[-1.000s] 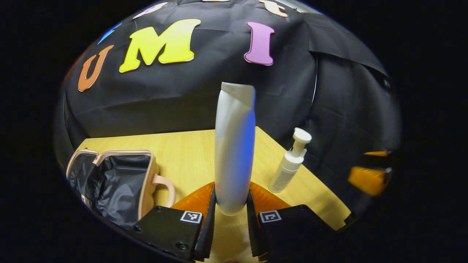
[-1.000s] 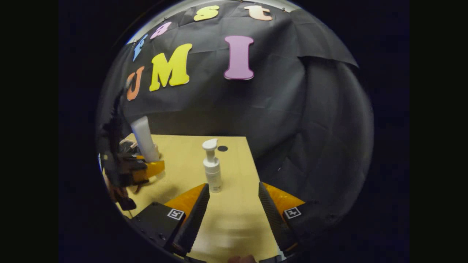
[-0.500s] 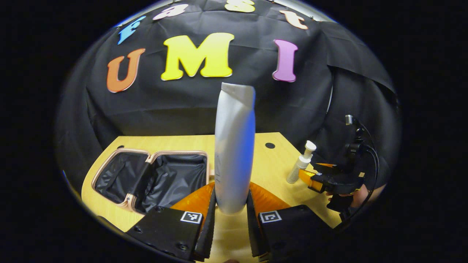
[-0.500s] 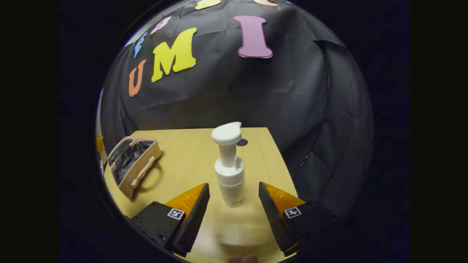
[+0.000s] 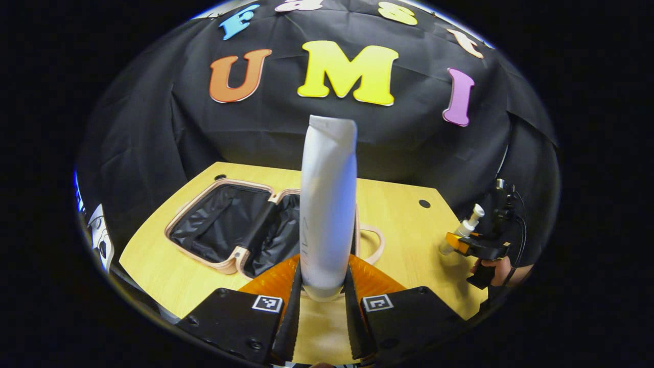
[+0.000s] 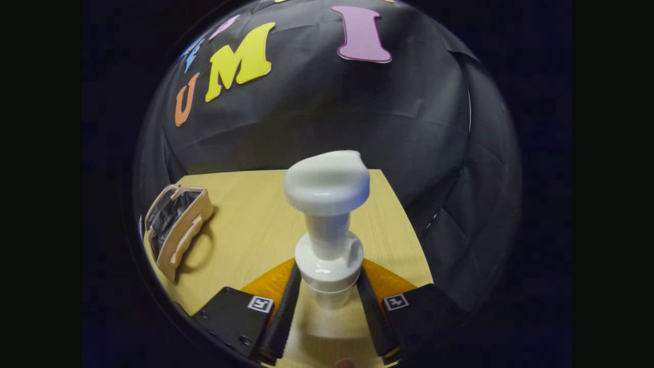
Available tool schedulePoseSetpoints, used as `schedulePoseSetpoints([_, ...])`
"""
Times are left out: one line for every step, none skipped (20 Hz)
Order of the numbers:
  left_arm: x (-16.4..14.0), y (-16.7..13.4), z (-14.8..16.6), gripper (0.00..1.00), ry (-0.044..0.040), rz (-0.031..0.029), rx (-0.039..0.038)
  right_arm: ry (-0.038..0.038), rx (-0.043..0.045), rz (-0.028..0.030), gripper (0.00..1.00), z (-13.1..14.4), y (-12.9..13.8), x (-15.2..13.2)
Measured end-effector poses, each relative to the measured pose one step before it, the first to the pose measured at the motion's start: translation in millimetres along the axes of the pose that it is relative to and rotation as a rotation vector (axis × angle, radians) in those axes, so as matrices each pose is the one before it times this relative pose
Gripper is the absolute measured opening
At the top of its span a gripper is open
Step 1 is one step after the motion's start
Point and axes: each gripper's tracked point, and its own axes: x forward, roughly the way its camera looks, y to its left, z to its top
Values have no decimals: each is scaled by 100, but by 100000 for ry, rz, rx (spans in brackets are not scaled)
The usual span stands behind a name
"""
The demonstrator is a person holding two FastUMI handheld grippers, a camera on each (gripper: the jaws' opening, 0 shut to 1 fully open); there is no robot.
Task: First open the suitcase, pack the skin care products into it, and then close the suitcase.
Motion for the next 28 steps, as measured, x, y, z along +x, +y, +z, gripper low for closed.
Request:
schedulePoseSetpoints([162, 879, 266, 43, -188, 446, -98, 1211, 218, -392, 58, 85, 13, -157])
schedulePoseSetpoints([209, 866, 257, 43, -65, -469, 456, 1460, -124, -1292, 52, -296, -79, -206])
schedulePoseSetpoints([461, 389, -37, 43, 1476, -2722, 537, 1874, 499, -1370, 51, -191, -132, -376])
schedulePoseSetpoints([470, 173, -338, 42, 2868, -4204, -658, 999, 303, 257, 48, 68, 260, -750])
schedulePoseSetpoints([352, 498, -223, 43, 2875, -3287, -411, 896, 403, 894, 47, 25, 389, -868])
schedulePoseSetpoints([527, 673, 28, 43, 2317, -3172, -767, 523, 1225, 615, 47, 51, 377, -1313])
schedulePoseSetpoints([457, 420, 248, 43, 2526, -3212, -1396, 340, 2300, 1090, 47, 314, 531, -1452])
schedulePoseSetpoints([610, 407, 9, 43, 2668, -3372, -1457, 228, 2796, 2149, 47, 208, 662, -1634])
schedulePoseSetpoints([630, 459, -25, 43, 3211, -3829, -336, 385, 2710, 2555, 46, 229, 850, -1743])
schedulePoseSetpoints([770, 347, 71, 43, 3791, -4419, 982, 1067, 2508, 3160, 47, 61, 1076, -1604])
schedulePoseSetpoints([734, 511, 195, 43, 4251, -4192, 1619, 589, 2245, 2872, 45, 50, 941, -1610])
schedulePoseSetpoints([745, 408, 21, 42, 4344, -3625, 1822, 332, 1575, 2342, 46, -29, 980, -1408])
schedulePoseSetpoints([951, 811, 28, 42, 6401, -3409, 2313, 168, 1138, 2184, 46, 142, 981, -1383])
schedulePoseSetpoints([969, 933, -18, 42, 6119, -1848, 2284, 121, 1177, 2002, 46, 100, 1029, -1150])
schedulePoseSetpoints([907, 1132, -44, 42, 5840, -342, 1108, -76, 765, 1847, 46, 1, 984, -1080])
schedulePoseSetpoints([1258, 836, -96, 42, 6288, -1447, -731, -481, 401, 949, 46, -14, 741, -975])
schedulePoseSetpoints([1075, 462, -36, 42, 5336, -2770, -2417, -731, 99, -11, 44, 43, 529, -899])
schedulePoseSetpoints([1132, 59, 24, 41, 5696, -3167, -2988, -411, 168, -335, 46, 2, 319, -762])
schedulePoseSetpoints([1059, 325, -347, 41, 7072, -1603, -2704, -386, 675, -198, 44, -29, 365, -781])
schedulePoseSetpoints([1278, 720, -285, 41, 6224, 621, -1157, -258, 897, 176, 46, -117, 440, -676])
schedulePoseSetpoints([941, 658, -361, 41, 6414, 1942, -303, 44, 749, 296, 46, -97, 406, -536])
schedulePoseSetpoints([1056, 750, -394, 41, 5976, 2077, -546, -176, 10, 303, 46, -448, 384, -473])
schedulePoseSetpoints([896, 626, -401, 41, 6047, 2064, -1577, 339, -202, 216, 46, -317, 302, -313])
schedulePoseSetpoints([603, 430, -133, 34, 4593, 2286, -1514, 638, 72, -54, 46, -489, 151, -112])
schedulePoseSetpoints([594, 187, -30, 41, 3525, 1154, -2150, 893, -5, 109, 46, -460, 268, -134])
schedulePoseSetpoints([281, -194, 41, 41, 2258, 559, -2438, 454, -14, 309, 46, -362, 306, -183])
schedulePoseSetpoints([515, 177, 3, 41, 1505, 1895, -1119, 459, -481, 421, 46, -182, 343, -118])
schedulePoseSetpoints([502, 243, 68, 48, 1371, 2452, -239, 307, -735, 200, 46, -311, 188, -39])
